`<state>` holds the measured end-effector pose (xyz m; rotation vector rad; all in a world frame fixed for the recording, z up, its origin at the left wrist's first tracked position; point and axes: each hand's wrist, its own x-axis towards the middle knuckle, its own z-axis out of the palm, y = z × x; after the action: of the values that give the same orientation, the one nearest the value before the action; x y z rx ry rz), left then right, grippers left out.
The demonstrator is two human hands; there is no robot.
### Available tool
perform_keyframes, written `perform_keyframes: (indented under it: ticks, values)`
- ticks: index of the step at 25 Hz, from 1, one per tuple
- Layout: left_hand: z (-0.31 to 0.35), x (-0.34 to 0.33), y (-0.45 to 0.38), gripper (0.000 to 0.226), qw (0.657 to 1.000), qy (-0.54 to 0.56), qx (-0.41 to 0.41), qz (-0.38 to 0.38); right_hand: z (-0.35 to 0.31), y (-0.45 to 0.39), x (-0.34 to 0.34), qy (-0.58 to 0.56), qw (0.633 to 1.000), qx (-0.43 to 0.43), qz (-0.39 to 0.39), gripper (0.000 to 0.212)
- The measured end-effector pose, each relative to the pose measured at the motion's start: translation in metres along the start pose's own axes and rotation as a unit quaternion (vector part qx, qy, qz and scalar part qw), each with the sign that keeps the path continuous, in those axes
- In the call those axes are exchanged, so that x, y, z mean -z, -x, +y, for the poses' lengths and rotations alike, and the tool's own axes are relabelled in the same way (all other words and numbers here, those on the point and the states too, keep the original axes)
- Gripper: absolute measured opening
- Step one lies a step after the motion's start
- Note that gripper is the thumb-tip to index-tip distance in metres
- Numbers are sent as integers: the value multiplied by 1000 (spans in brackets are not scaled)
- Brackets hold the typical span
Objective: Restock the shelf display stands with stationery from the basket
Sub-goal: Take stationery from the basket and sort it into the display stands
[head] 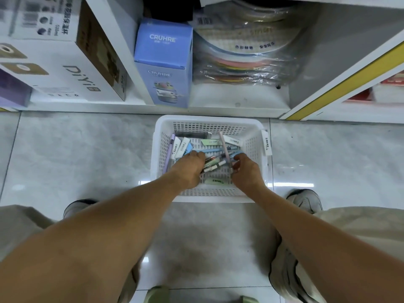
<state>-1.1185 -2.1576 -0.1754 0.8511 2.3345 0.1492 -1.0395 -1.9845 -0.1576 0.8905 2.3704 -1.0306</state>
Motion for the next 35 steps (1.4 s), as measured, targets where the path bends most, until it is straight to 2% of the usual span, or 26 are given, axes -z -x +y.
perform_keyframes:
  ticks: [3, 6, 8, 10, 11, 13, 15, 17, 20, 23, 26, 28, 31, 33, 35]
  values:
    - [-4, 14, 2, 51, 997, 71, -10, -2, 0, 2, 11, -1, 1000, -9, -16, 53]
    - [0, 27, 5, 40, 984, 175, -4, 21, -8, 6, 19, 61, 998, -3, -14, 47]
    - [7, 36, 5, 32, 963, 267, 20, 13, -13, 10, 27, 105, 994, 0, -16, 40]
    - [14, 45, 8, 25, 922, 386, 36, -6, -18, 15, 35, 137, 990, 16, -35, 30]
    - [18, 50, 10, 22, 892, 450, 36, -13, -22, 17, 39, 118, 991, 16, -54, 27]
    - [28, 65, 16, 18, 836, 547, 45, -16, -34, 25, 52, -17, 994, -15, -109, 28]
    - [39, 86, 23, 17, 789, 610, 74, -9, -51, 40, 73, -151, 971, -35, -183, 28]
    - [51, 111, 33, 16, 743, 666, 73, 0, -69, 57, 98, -218, 943, -14, -253, 24]
    - [68, 152, 57, 22, 692, 720, 42, 25, -97, 82, 135, -305, 897, 1, -319, 26]
    - [83, 197, 91, 13, 658, 751, 31, 53, -123, 117, 173, -363, 865, 39, -343, 26]
    - [99, 241, 130, 7, 646, 759, 20, 74, -150, 159, 203, -339, 883, 94, -310, 23]
    - [112, 266, 153, 8, 640, 763, 16, 84, -170, 183, 215, -293, 916, 133, -239, 24]
    - [125, 297, 184, 17, 637, 767, 9, 80, -197, 209, 237, -243, 948, 176, -112, 41]
    - [128, 315, 196, 31, 654, 754, -9, 58, -212, 213, 251, -223, 957, 181, -44, 44]
    - [132, 328, 202, 28, 675, 737, -26, 32, -224, 210, 260, -234, 954, 187, -16, 41]
